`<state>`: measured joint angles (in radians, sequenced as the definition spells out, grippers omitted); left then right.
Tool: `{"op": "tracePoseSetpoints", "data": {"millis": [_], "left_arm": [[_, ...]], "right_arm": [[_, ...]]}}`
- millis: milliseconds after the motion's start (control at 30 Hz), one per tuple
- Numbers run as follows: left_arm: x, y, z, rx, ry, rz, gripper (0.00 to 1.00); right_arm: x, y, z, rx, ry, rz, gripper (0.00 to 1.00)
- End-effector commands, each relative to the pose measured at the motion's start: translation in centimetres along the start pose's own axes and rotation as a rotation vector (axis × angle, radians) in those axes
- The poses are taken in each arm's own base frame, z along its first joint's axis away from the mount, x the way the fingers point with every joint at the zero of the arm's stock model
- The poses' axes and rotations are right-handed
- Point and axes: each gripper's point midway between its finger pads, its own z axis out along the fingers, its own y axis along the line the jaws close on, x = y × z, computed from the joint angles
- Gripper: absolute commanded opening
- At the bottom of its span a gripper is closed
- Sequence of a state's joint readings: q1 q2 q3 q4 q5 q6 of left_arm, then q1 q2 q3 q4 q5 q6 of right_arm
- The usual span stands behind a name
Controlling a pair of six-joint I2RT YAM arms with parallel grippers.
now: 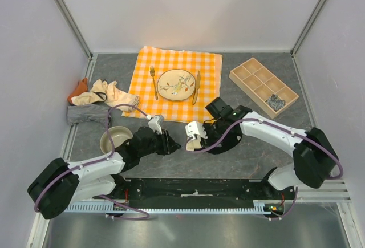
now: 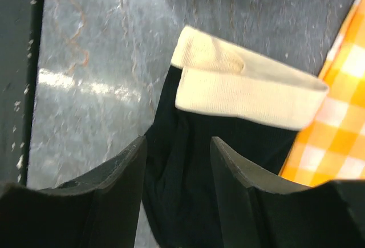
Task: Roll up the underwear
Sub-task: Fold the underwear at the center of the board.
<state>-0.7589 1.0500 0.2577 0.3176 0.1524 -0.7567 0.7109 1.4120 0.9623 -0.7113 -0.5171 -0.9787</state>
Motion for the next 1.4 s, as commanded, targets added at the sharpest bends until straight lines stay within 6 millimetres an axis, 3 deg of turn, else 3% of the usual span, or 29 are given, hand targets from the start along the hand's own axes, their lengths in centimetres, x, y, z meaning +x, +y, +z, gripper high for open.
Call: {"op": "tracePoseSetpoints", "data": {"millis": [0, 67, 200, 300, 600, 733, 867, 967, 1367], "left_arm": [[0.4, 1.1, 0.0, -0.035, -0.028, -0.071, 0.37], [0.7, 1.5, 0.0, -0.044, -0.024, -0.082, 0.37], [1.3, 2.0, -0.1, -0.041, -0.024, -0.099, 0.36], [1.7, 2.3, -0.3, -0.042, -0.021, -0.107, 0.36], [2.2, 2.2, -0.8, -0.020, -0.022, -0.112, 0.36], [2.4, 1.9, -0.6, 0.000, -0.008, -0.104, 0.36], [2.5, 1.7, -0.1, 0.007, 0.010, -0.091, 0.37], [2.4, 1.5, 0.5, 0.011, 0.025, -0.084, 0.37], [2.3, 1.4, 2.2, 0.009, 0.049, -0.084, 0.37]], "right_arm": [[-2.0, -3.0, 3.0, 0.088, 0.016, -0.008, 0.55], [-2.4, -3.1, 3.9, 0.085, 0.032, -0.015, 0.54], [-1.3, -2.6, 6.2, 0.067, 0.107, -0.016, 0.52], [-0.9, -3.1, 6.7, 0.078, 0.131, 0.001, 0.50], [-0.2, -3.5, 7.5, 0.081, 0.161, 0.030, 0.41], [-0.7, -2.6, 7.4, 0.031, 0.143, 0.043, 0.37], [-2.4, -1.5, 6.6, -0.030, 0.080, 0.044, 0.49], [-3.4, -1.7, 6.2, -0.033, 0.053, 0.052, 0.50], [-0.4, -3.2, 8.2, 0.000, 0.168, 0.106, 0.40]]}}
